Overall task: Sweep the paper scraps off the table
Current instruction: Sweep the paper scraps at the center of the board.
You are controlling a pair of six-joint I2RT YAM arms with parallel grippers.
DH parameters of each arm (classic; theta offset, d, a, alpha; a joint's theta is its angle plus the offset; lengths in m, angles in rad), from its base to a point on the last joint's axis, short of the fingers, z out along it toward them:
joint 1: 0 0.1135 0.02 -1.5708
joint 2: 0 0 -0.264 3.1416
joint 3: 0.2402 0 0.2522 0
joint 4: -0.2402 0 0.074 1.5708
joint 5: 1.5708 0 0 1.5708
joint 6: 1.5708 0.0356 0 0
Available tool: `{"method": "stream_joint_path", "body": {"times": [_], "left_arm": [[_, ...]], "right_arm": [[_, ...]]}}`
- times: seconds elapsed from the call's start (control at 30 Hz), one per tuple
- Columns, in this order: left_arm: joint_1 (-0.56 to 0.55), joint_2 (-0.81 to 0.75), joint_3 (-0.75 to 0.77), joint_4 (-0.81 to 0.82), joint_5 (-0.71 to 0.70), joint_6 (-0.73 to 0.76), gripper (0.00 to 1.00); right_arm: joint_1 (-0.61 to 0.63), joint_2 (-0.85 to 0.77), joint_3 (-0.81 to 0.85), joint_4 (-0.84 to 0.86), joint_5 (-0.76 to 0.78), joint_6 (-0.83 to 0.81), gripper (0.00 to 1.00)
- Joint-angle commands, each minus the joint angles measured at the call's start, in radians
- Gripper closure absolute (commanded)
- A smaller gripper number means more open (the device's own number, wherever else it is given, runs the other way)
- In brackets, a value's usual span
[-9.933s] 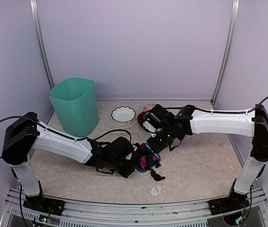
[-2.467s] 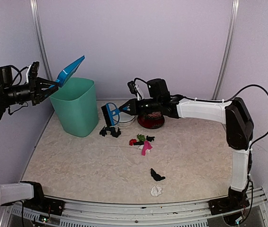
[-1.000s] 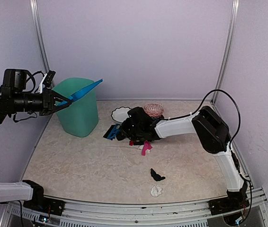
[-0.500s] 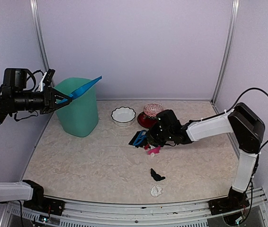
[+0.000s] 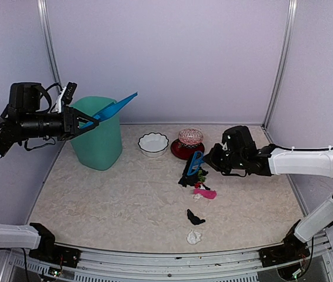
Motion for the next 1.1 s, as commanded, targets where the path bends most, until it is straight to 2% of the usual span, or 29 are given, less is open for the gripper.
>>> {"method": "stream_joint_path", "body": {"times": [0.0,0.27,0.4,0.7,1.07], "left_arm": [[-0.087,0.014,0.022,0.077,-0.099,-0.011,1.00],[-0.243,0.073,0.058,0.108,-0.213,-0.007,1.00],[-0.319,0.107,0.076,0.108,-0.267,0.001,1.00],[-0.531,0.184,0.072,0.078,-0.434,0.059,1.00],[-0.817,0.227,-0.087,0.033,-0.631,0.051,1.00]], "right_arm": [[-0.009,-0.107,0.022,-0.094,-0.029,-0.156,1.00],[-0.015,-0.260,0.039,-0.265,-0.031,-0.371,1.00],[-0.019,-0.318,0.018,-0.326,-0.083,-0.483,1.00],[-0.044,-0.386,-0.005,-0.500,0.034,-0.604,1.00],[-0.066,-0.352,0.021,-0.530,0.122,-0.769,1.00]]}}
